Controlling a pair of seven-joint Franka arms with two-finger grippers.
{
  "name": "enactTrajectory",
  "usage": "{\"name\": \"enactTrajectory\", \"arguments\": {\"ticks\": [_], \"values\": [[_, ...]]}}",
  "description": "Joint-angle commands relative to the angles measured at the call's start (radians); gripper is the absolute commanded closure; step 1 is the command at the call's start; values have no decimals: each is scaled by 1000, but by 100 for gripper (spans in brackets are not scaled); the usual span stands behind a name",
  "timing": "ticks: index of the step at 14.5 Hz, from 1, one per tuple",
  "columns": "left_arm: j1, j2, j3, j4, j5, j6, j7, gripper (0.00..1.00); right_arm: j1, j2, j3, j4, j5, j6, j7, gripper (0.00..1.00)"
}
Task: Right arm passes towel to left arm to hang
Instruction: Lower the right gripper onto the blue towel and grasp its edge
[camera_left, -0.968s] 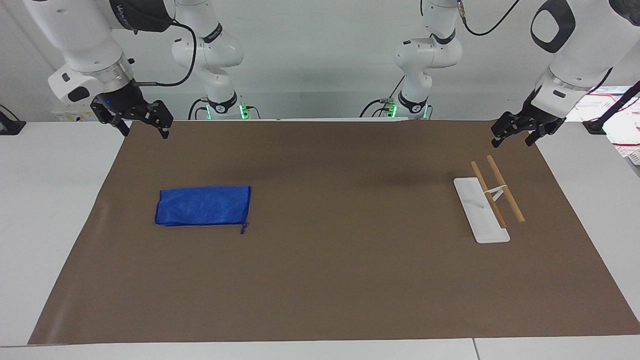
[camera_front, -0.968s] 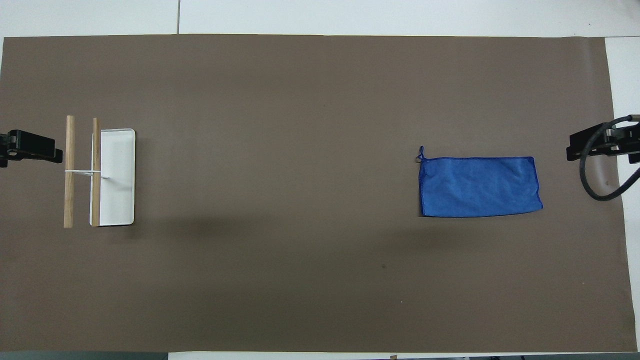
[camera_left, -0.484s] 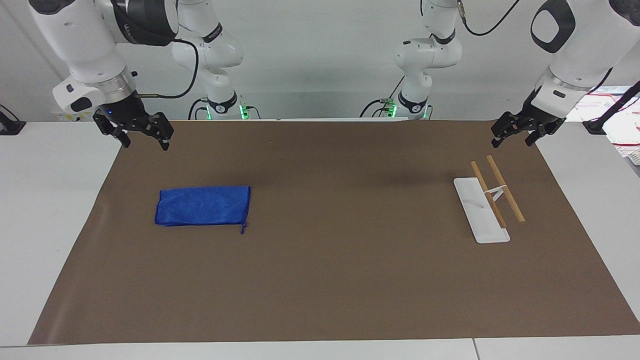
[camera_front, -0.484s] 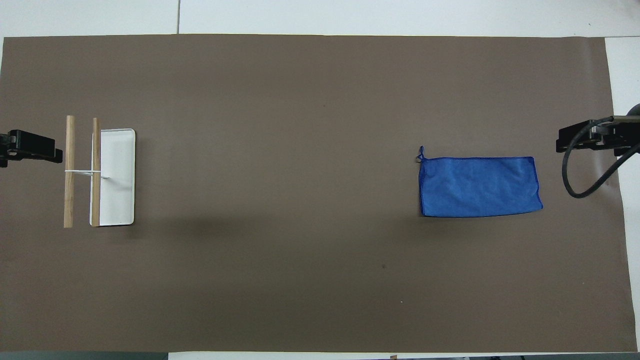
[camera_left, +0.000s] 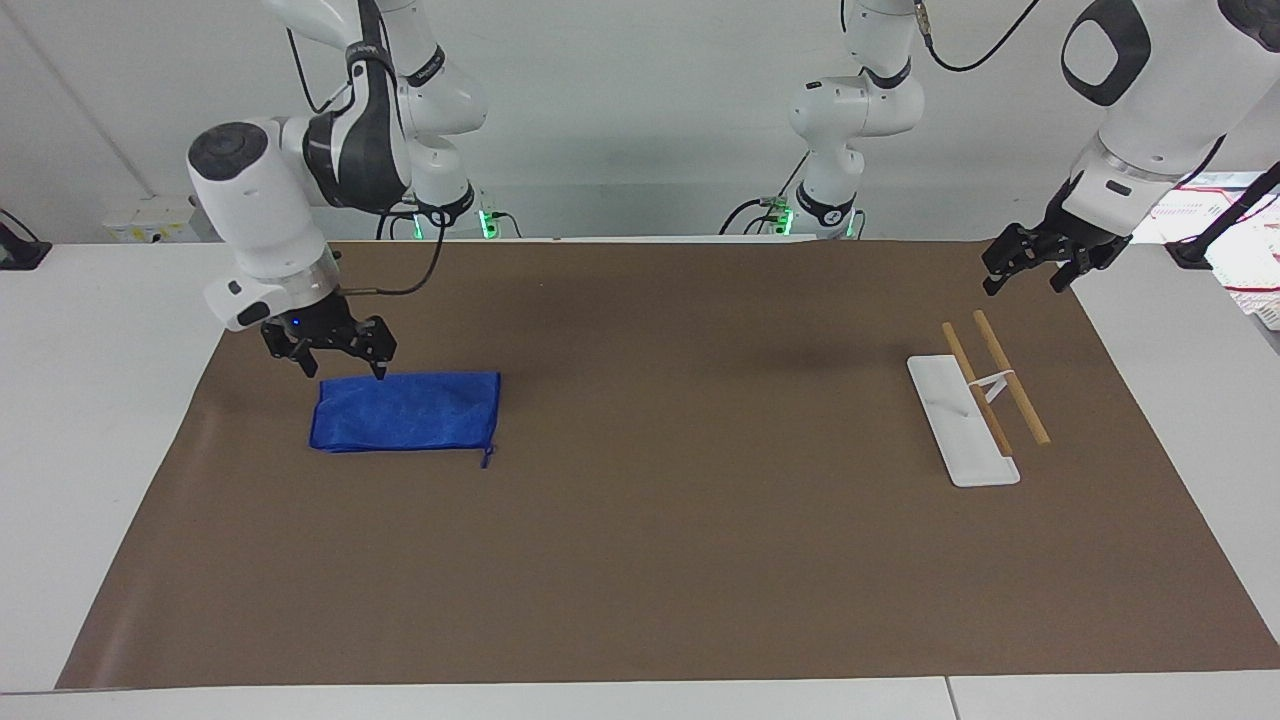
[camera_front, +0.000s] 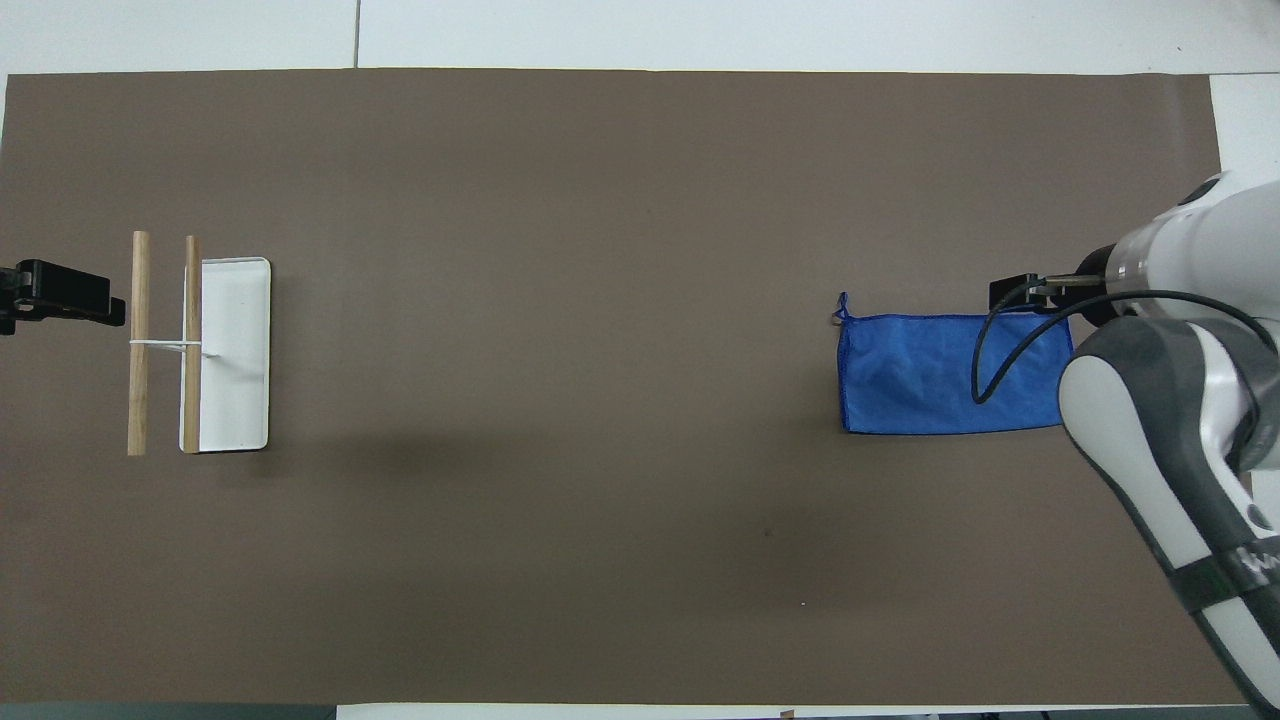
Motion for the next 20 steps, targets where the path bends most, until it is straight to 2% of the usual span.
{"name": "enactTrajectory", "arguments": {"ticks": [1, 2, 5, 8, 11, 16, 17, 18, 20], "values": [[8, 1, -9, 2, 18, -8, 5, 0, -11, -13, 4, -166, 29, 173, -48, 0], [9, 1, -9, 2, 18, -8, 5, 0, -16, -13, 4, -209, 29, 237, -73, 0], [9, 1, -9, 1, 18, -8, 5, 0, -36, 19, 2, -245, 29, 268, -114, 0], [9, 1, -9, 2, 18, -8, 5, 0, -62, 53, 2, -282, 29, 351, -150, 0], [9, 1, -9, 1, 18, -8, 5, 0, -66, 100, 2, -283, 69, 377, -111, 0], [9, 1, -9, 1, 18, -8, 5, 0, -66, 105, 2, -283, 74, 382, -108, 0], [9, 1, -9, 1, 18, -8, 5, 0, -65, 105, 4, -283, 74, 382, -108, 7], [9, 1, -9, 1, 18, -8, 5, 0, -65, 105, 2, -285, 74, 381, -108, 29], [9, 1, -9, 2, 18, -8, 5, 0, -65, 105, 2, -286, 74, 376, -108, 83]]}}
